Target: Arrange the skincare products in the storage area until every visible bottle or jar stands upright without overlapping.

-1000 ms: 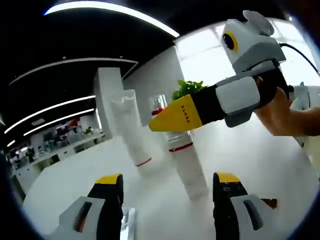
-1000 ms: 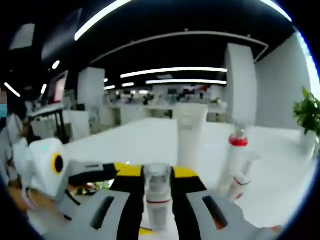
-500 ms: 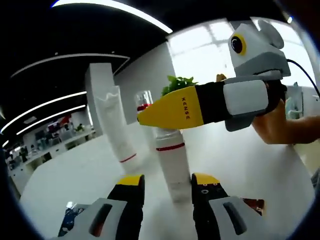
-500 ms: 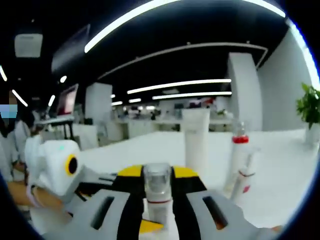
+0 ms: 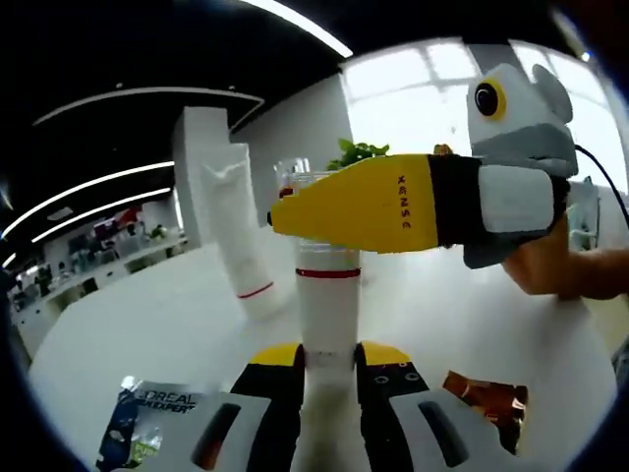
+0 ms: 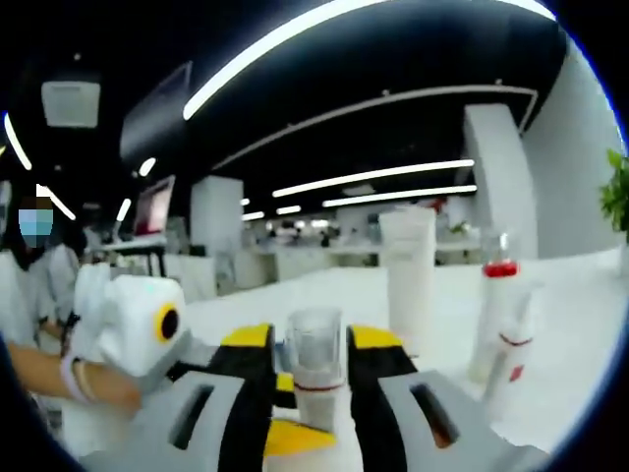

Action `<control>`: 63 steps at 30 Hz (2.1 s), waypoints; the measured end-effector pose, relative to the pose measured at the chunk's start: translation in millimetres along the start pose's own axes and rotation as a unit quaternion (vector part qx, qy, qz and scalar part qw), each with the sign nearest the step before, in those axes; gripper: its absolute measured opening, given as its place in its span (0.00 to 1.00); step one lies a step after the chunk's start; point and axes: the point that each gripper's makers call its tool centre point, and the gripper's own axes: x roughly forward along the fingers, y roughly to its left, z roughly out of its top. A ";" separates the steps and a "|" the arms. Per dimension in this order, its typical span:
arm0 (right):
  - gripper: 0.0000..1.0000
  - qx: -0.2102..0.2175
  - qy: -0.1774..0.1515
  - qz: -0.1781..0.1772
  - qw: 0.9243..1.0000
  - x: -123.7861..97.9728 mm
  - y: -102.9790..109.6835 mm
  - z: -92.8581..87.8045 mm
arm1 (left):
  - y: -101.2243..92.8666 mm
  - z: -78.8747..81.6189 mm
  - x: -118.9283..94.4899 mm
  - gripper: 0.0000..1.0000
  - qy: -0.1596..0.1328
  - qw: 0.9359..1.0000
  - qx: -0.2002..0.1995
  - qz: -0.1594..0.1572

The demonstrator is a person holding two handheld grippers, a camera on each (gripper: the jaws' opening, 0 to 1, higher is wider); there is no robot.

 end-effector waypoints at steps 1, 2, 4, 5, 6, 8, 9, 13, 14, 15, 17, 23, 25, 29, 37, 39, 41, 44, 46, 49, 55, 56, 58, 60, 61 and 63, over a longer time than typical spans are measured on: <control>0.44 0.001 0.011 0.012 1.000 2.2 4.2 -5.5 | 0.2 -0.2 -0.2 0.21 0.000 1.000 -0.004 -0.001; 0.48 0.008 0.032 0.016 0.999 3.3 7.0 -13.1 | 0.4 -0.6 -0.3 0.21 0.000 1.000 -0.009 -0.002; 0.47 0.011 0.049 0.017 0.999 5.4 9.5 -20.8 | 0.0 -1.1 -0.4 0.21 0.000 1.000 -0.018 -0.004; 0.45 0.010 0.054 0.014 0.998 5.2 9.2 -22.9 | -0.3 -1.4 -0.5 0.21 0.000 1.000 -0.022 -0.004; 0.44 0.006 0.065 0.006 0.998 3.8 7.9 -26.9 | -0.5 -1.7 -0.6 0.21 0.000 1.000 -0.025 -0.004; 0.44 0.003 0.072 0.006 0.997 1.7 8.5 -31.4 | 1.0 -2.9 -0.6 0.21 0.003 1.000 -0.024 0.006; 0.45 0.005 0.079 0.007 0.997 1.0 8.7 -34.6 | 1.8 -3.2 -0.6 0.21 0.003 1.000 -0.020 0.009; 0.35 0.013 0.106 -0.015 0.994 -3.7 0.7 -45.1 | 3.1 -3.1 0.4 0.21 0.003 0.999 -0.038 0.006; 0.31 0.011 0.118 -0.030 0.993 -5.0 -5.0 -49.4 | 2.1 -3.6 0.2 0.21 0.002 0.999 -0.042 0.001; 0.23 0.008 0.125 -0.040 0.991 -6.0 -8.5 -52.4 | 1.5 -3.9 0.1 0.21 0.003 0.999 -0.043 0.000; 0.19 0.013 0.129 -0.045 0.990 -7.9 -10.4 -54.7 | 0.5 -7.3 -0.3 0.21 0.012 0.999 -0.036 0.001; 0.19 0.003 0.131 -0.072 0.989 -15.3 -19.2 -55.2 | 5.8 -9.2 2.8 0.40 0.024 0.999 0.035 0.034; 0.19 -0.001 0.129 -0.089 0.988 -17.5 -26.6 -55.0 | 8.4 -7.8 2.0 0.44 0.021 0.999 0.027 0.034; 0.19 -0.009 0.125 -0.139 0.982 -18.8 -50.3 -53.9 | 15.9 -5.9 0.2 0.45 0.015 0.999 0.012 0.040; 0.19 -0.020 0.116 -0.183 0.976 -23.6 -64.8 -57.8 | 18.0 -4.3 0.1 0.44 0.012 0.999 0.012 0.040; 0.19 -0.020 0.115 -0.186 0.976 -24.6 -65.2 -58.1 | 17.8 -4.3 0.5 0.44 0.013 0.999 0.012 0.039; 0.19 -0.017 0.113 -0.186 0.976 -18.9 -70.8 -57.0 | 17.9 -4.3 1.0 0.44 0.013 0.999 0.012 0.039; 0.20 0.001 0.147 -0.176 0.973 -16.3 -70.8 -69.2 | 19.2 -4.7 1.7 0.44 0.014 0.999 0.015 0.041; 0.34 0.002 0.164 -0.153 0.974 -11.5 -66.3 -75.2 | 20.2 -4.6 1.7 0.44 0.014 0.999 0.014 0.042; 0.47 0.010 0.134 -0.135 0.982 0.2 -71.9 -62.6 | 23.2 -3.0 0.4 0.44 0.010 0.999 0.008 0.044; 0.49 -0.002 0.162 -0.118 0.980 -29.9 -50.4 -69.4 | 26.5 -2.0 0.2 0.44 0.004 0.999 -0.005 0.046; 0.45 -0.018 0.174 -0.126 0.976 -32.9 -51.5 -73.3 | 26.5 -2.1 0.2 0.44 0.004 0.999 -0.005 0.046; 0.32 -0.042 0.188 -0.148 0.970 -33.0 -64.4 -73.9 | 26.9 -2.4 -0.2 0.44 0.005 0.999 -0.002 0.049; 0.24 -0.048 0.198 -0.160 0.966 -33.5 -67.2 -80.8 | 25.9 -2.2 -1.9 0.44 0.004 0.999 0.001 0.051; 0.24 -0.046 0.200 -0.159 0.966 -34.5 -67.3 -82.1 | 25.9 -2.1 -2.3 0.44 0.004 0.999 0.001 0.052; 0.22 -0.030 0.207 -0.155 0.966 -34.8 -65.4 -87.0 | 26.5 -1.0 -2.8 0.44 0.001 0.999 -0.002 0.052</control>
